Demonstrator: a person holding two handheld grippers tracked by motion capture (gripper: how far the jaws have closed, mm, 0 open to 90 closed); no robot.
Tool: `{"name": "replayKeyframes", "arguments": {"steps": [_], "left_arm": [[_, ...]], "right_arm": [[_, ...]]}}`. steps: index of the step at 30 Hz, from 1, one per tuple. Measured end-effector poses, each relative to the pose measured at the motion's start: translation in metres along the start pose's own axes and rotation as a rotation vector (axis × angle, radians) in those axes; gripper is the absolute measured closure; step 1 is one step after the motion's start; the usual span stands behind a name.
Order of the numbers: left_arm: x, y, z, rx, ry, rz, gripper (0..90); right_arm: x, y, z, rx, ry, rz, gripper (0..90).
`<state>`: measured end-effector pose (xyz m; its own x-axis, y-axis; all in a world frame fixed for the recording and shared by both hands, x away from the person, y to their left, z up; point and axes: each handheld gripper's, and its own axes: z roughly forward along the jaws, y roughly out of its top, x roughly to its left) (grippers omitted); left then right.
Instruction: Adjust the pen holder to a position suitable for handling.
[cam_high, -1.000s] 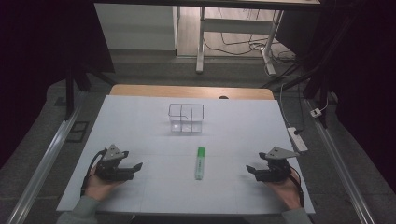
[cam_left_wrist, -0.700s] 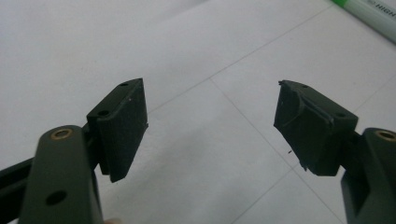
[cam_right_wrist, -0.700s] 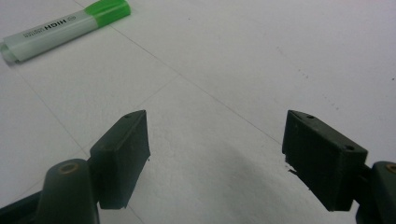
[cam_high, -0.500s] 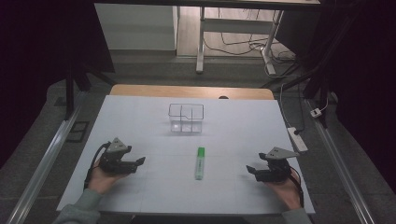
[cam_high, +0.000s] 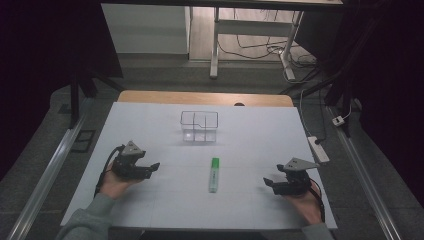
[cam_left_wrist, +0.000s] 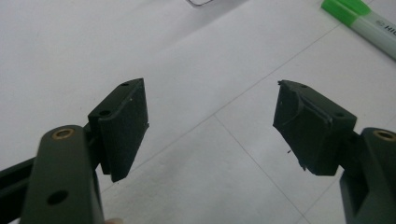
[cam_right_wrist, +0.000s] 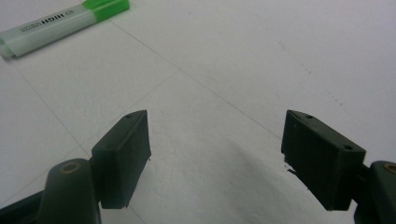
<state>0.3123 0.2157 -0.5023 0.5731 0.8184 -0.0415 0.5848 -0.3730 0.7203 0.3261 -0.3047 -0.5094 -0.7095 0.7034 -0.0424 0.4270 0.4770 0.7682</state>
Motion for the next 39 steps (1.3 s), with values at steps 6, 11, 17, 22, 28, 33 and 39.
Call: {"name": "replayKeyframes", "arguments": {"steps": [6,11,17,22,28,33,39], "left_arm": [[0.006,0.01,0.008,0.002,-0.002,-0.009,26.6],[0.011,0.023,0.015,0.013,0.0,-0.007,26.6],[0.013,0.037,0.026,0.017,0.0,-0.004,27.5],[0.018,0.048,0.035,0.008,-0.006,-0.023,28.4],[0.023,0.061,0.045,0.005,-0.009,-0.038,30.1],[0.025,0.07,0.054,-0.002,0.001,-0.037,31.7],[0.026,0.08,0.066,-0.003,-0.01,-0.031,36.4]], "right_arm": [[0.0,0.0,0.0,0.002,0.002,-0.001,23.5],[0.0,0.0,0.0,0.003,0.001,0.0,23.5],[0.0,-0.001,0.001,0.006,0.004,0.002,23.6],[0.0,-0.001,0.001,0.009,0.001,0.002,23.6],[-0.001,-0.001,0.001,0.011,0.001,0.001,23.6],[-0.001,-0.001,0.001,0.009,0.002,0.002,23.6],[-0.001,-0.002,0.002,0.012,0.003,0.003,23.7]]}}
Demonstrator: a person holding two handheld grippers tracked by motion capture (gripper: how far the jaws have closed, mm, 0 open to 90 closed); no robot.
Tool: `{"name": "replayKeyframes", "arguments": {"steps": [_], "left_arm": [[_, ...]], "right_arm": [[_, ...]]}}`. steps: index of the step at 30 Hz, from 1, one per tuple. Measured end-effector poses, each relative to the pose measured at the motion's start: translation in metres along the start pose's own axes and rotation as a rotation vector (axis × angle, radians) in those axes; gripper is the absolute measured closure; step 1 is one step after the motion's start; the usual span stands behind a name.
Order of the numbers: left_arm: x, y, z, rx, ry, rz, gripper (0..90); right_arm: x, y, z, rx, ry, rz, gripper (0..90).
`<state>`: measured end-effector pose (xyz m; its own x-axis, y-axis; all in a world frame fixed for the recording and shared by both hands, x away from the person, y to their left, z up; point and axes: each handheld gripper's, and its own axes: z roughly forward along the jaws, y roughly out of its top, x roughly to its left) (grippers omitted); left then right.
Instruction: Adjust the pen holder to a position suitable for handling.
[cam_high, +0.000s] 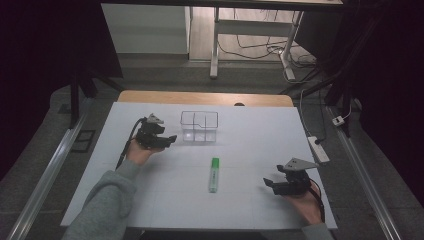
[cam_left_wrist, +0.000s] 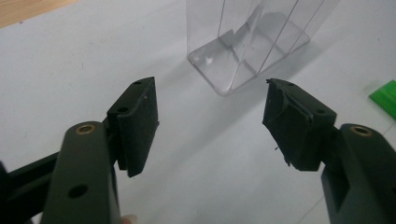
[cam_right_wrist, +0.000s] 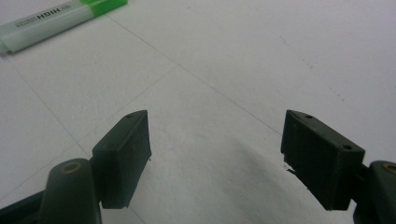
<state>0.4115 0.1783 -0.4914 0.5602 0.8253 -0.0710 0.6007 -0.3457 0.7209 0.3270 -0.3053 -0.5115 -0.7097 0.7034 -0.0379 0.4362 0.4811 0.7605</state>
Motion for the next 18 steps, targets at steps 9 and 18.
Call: {"name": "replayKeyframes", "arguments": {"steps": [9,18], "left_arm": [[0.004,0.01,0.01,-0.028,-0.022,-0.007,58.3],[0.008,0.014,0.025,-0.022,-0.045,-0.026,88.8]], "right_arm": [[0.0,-0.001,0.0,0.004,-0.002,0.001,23.8],[0.0,-0.001,0.001,0.004,-0.005,0.001,23.9]]}}
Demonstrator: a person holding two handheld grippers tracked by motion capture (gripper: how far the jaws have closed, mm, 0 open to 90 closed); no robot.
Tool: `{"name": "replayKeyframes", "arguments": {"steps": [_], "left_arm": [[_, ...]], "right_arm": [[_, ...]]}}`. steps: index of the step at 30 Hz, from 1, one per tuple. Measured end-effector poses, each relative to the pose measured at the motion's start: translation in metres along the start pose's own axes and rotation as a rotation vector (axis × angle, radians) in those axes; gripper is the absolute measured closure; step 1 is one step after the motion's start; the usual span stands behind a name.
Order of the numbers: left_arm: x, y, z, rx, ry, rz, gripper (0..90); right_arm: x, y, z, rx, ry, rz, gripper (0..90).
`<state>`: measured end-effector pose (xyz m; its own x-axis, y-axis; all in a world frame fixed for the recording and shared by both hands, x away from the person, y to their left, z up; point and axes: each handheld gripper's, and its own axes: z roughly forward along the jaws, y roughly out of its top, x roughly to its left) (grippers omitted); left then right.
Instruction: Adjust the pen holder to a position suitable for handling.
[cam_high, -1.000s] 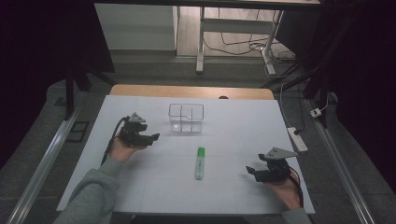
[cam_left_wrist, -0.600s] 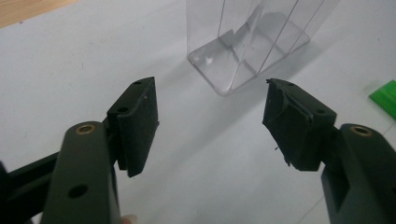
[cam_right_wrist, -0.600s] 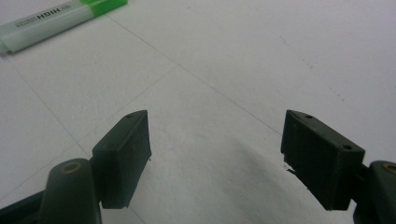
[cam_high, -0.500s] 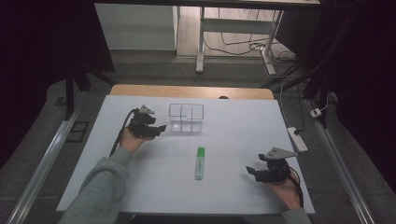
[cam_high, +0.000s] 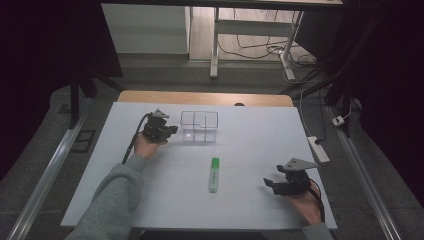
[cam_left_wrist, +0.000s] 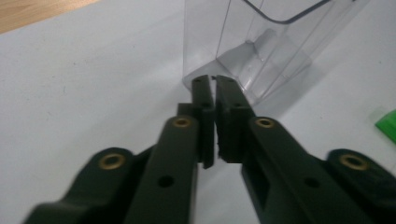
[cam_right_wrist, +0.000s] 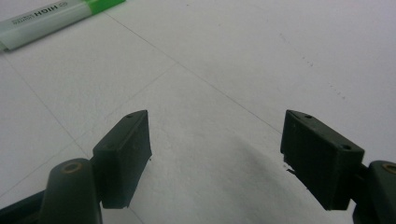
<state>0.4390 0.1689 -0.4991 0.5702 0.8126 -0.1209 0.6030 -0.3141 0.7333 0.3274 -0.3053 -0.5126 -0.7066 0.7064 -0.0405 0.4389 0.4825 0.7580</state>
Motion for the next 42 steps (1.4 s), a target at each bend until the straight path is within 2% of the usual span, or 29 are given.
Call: {"name": "replayKeyframes", "arguments": {"steps": [2,10,12,15,25,29,30,42], "left_arm": [[0.002,0.001,0.006,0.0,-0.011,-0.021,88.8],[0.005,0.007,0.019,0.011,-0.031,-0.046,88.9],[0.005,0.008,0.021,0.014,-0.022,-0.049,88.9],[0.008,0.007,0.024,0.01,-0.036,-0.071,88.9],[0.008,0.008,0.026,0.021,-0.03,-0.075,88.9],[0.004,0.011,0.028,0.02,-0.04,-0.068,88.9],[0.0,0.014,0.03,0.023,-0.046,-0.055,88.9],[-0.02,0.026,0.045,0.03,-0.076,-0.033,88.9]], "right_arm": [[0.0,0.0,0.0,0.001,-0.001,0.0,23.9],[-0.001,0.0,0.0,0.003,0.001,-0.001,24.0],[0.0,0.0,0.001,-0.001,0.001,0.001,24.1],[0.0,0.0,0.001,0.0,0.002,0.0,24.1],[-0.001,0.0,0.001,0.003,0.004,-0.002,24.3],[0.0,0.0,0.001,0.004,0.004,-0.005,24.3],[0.0,0.0,0.001,0.005,0.004,-0.005,24.3],[0.0,0.0,0.002,0.009,0.007,-0.006,24.3]]}}
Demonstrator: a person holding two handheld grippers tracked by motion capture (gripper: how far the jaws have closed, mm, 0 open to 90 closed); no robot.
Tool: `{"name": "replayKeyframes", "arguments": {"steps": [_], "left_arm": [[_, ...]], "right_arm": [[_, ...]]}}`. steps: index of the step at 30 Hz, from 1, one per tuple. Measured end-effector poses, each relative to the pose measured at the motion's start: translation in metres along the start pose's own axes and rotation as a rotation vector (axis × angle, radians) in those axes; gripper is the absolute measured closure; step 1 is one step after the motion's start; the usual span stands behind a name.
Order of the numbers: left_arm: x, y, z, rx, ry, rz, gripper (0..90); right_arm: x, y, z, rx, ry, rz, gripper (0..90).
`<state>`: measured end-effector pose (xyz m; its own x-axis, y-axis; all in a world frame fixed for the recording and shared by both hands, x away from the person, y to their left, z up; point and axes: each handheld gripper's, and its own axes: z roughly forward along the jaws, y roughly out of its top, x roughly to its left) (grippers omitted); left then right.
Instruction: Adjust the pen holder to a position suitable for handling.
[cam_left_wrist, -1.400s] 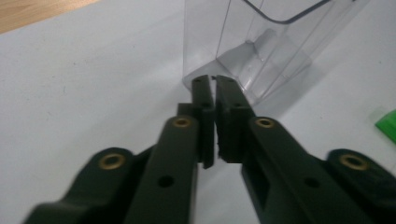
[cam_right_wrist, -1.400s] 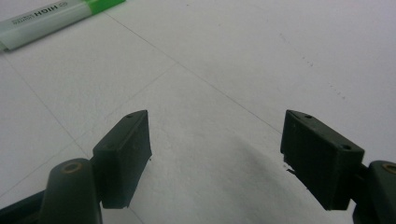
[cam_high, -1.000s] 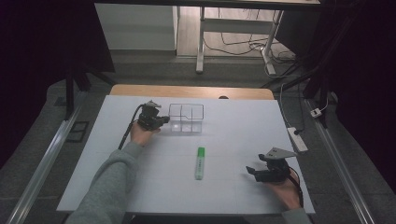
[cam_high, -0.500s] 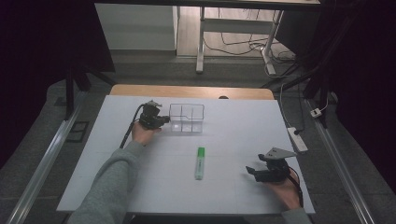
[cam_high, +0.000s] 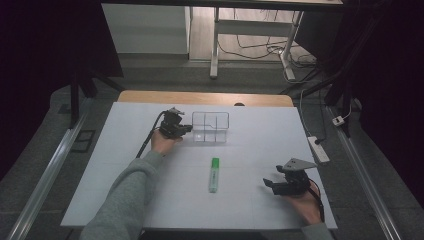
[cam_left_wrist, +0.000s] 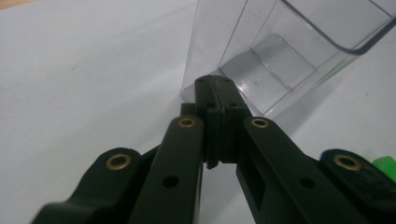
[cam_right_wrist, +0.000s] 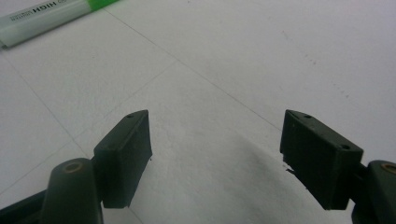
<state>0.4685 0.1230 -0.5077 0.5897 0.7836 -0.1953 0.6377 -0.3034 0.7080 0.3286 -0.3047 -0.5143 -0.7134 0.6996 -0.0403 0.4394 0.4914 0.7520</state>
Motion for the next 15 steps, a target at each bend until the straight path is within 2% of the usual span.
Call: {"name": "replayKeyframes", "arguments": {"steps": [6,13,15], "left_arm": [[-0.005,0.006,0.006,0.005,-0.001,-0.002,88.9],[-0.015,0.014,0.015,0.01,-0.026,-0.01,88.9],[-0.017,0.015,0.017,0.013,-0.029,0.0,88.8]], "right_arm": [[0.0,0.0,0.0,0.002,0.0,0.0,24.4],[0.0,0.0,0.001,0.006,0.001,0.0,24.4],[0.0,0.001,0.001,0.008,0.001,0.0,24.5]]}}
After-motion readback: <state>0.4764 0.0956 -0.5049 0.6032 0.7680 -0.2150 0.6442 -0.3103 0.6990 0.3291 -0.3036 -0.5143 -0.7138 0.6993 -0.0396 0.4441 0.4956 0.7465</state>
